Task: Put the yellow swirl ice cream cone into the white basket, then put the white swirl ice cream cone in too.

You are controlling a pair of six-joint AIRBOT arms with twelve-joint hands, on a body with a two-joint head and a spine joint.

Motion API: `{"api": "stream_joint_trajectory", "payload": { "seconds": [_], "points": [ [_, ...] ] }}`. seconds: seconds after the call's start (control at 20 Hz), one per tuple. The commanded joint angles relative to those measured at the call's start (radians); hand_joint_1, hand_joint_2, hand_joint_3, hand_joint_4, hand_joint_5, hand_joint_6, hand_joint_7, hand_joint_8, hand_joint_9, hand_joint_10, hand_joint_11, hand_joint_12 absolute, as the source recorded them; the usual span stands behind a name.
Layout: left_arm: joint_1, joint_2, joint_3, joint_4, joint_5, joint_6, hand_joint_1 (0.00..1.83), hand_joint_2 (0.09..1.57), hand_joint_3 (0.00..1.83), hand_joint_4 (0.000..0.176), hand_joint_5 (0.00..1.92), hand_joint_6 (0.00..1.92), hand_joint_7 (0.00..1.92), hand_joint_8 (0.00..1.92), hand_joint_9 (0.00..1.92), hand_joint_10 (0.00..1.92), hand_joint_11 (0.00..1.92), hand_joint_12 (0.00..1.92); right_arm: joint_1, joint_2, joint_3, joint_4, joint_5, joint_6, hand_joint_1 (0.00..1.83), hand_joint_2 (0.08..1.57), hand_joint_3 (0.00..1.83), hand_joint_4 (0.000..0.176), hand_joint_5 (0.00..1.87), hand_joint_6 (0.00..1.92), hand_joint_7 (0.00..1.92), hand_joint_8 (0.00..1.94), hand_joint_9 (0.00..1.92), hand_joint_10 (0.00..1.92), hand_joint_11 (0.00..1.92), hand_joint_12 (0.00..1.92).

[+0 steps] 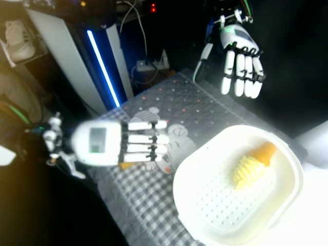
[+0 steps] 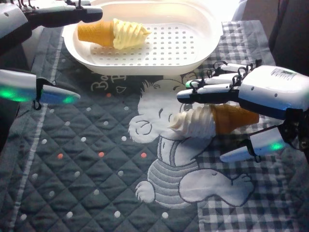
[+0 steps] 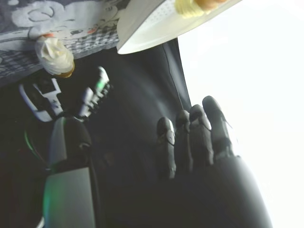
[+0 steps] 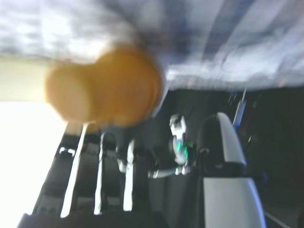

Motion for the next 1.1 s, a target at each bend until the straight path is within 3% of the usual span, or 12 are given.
{"api": "stream_joint_trajectory", "payload": {
  "seconds": [0.0,0.15,0.3,0.45,0.5,0.55,0.65,0.75,0.85,0.9,1.0,1.05],
  "points": [
    [-0.004,0.006,-0.002,-0.027,-0.130,-0.005,1.01,0.87,0.00,0.050,0.38,0.00,0.26,0.00,0.19,0.00,0.00,0.45,0.010,-0.002,0.006,0.030,0.082,0.007,1.01,0.89,0.00,0.087,0.32,0.00,0.28,0.01,0.38,0.02,0.00,0.79],
    [0.007,0.000,-0.002,-0.039,-0.140,-0.014,1.00,0.87,0.00,0.021,0.40,0.00,0.28,0.00,0.19,0.01,0.00,0.43,0.010,-0.017,0.022,0.017,0.044,0.007,1.11,0.89,0.00,0.068,0.38,0.01,0.35,0.01,0.47,0.02,0.03,0.97],
    [0.016,-0.004,-0.001,-0.049,-0.141,-0.014,1.02,0.86,0.00,0.012,0.42,0.00,0.29,0.00,0.20,0.00,0.00,0.44,0.010,-0.041,0.042,0.014,0.013,0.008,1.16,0.94,0.00,0.000,0.53,0.00,0.55,0.01,0.71,0.04,0.41,1.08],
    [0.030,-0.005,-0.001,-0.065,-0.147,-0.015,0.99,0.87,0.00,0.016,0.43,0.00,0.29,0.00,0.19,0.00,0.00,0.48,0.010,-0.065,0.055,0.014,-0.008,0.008,1.21,0.98,0.00,0.000,0.80,0.02,0.95,0.04,1.06,0.12,0.61,1.19],
    [0.033,-0.006,-0.001,-0.069,-0.148,-0.015,1.00,0.87,0.00,0.009,0.43,0.00,0.29,0.00,0.20,0.01,0.00,0.48,0.010,-0.072,0.060,0.014,-0.014,0.008,1.34,1.03,0.00,0.000,0.89,0.01,1.07,0.64,1.13,0.16,0.63,1.20],
    [0.036,-0.007,-0.001,-0.073,-0.150,-0.015,1.00,0.88,0.00,0.012,0.43,0.00,0.28,0.00,0.20,0.00,0.00,0.47,0.010,-0.082,0.067,0.014,-0.020,0.008,1.38,1.07,0.00,0.000,0.89,0.71,1.10,0.75,1.06,0.93,0.71,1.24],
    [0.042,-0.010,-0.001,-0.080,-0.154,-0.016,1.00,0.88,0.00,0.017,0.43,0.00,0.28,0.00,0.20,0.00,0.00,0.49,0.010,-0.106,0.090,0.026,-0.035,0.008,1.38,1.11,0.00,0.000,0.86,1.04,1.00,0.86,0.98,1.20,0.80,1.21],
    [0.042,-0.011,-0.001,-0.081,-0.155,-0.016,1.01,0.88,0.00,0.000,0.44,0.00,0.29,0.00,0.21,0.00,0.00,0.51,0.010,-0.113,0.103,0.042,-0.041,0.008,1.38,1.10,0.00,0.000,0.88,1.04,1.00,0.85,1.03,1.13,0.87,1.14],
    [0.046,-0.012,-0.001,-0.084,-0.161,-0.020,0.99,0.89,0.00,0.022,0.43,0.00,0.29,0.00,0.22,0.00,0.00,0.54,0.010,-0.113,0.114,0.055,-0.042,0.009,1.38,1.10,0.00,0.000,0.91,1.00,0.98,0.86,1.01,1.16,0.85,1.13],
    [0.050,-0.012,-0.001,-0.086,-0.163,-0.021,0.99,0.89,0.00,0.016,0.44,0.00,0.30,0.00,0.23,0.01,0.00,0.56,0.011,-0.113,0.119,0.055,-0.042,0.015,1.38,1.10,0.00,0.000,0.94,0.96,1.00,0.83,1.01,1.17,0.86,1.14],
    [0.056,-0.012,-0.001,-0.090,-0.167,-0.022,1.00,0.88,0.00,0.011,0.46,0.00,0.31,0.00,0.25,0.01,0.00,0.63,0.011,-0.112,0.141,0.043,-0.027,0.084,1.29,1.07,0.00,0.000,1.08,0.63,1.10,1.01,1.09,1.00,0.93,1.49],
    [0.058,-0.012,-0.001,-0.091,-0.169,-0.024,1.02,0.88,0.00,0.003,0.46,0.00,0.31,0.00,0.25,0.00,0.00,0.62,0.011,-0.107,0.153,0.034,-0.007,0.128,1.28,1.06,0.00,0.000,1.07,0.67,1.15,0.90,1.15,0.88,0.97,1.41]
  ]
}}
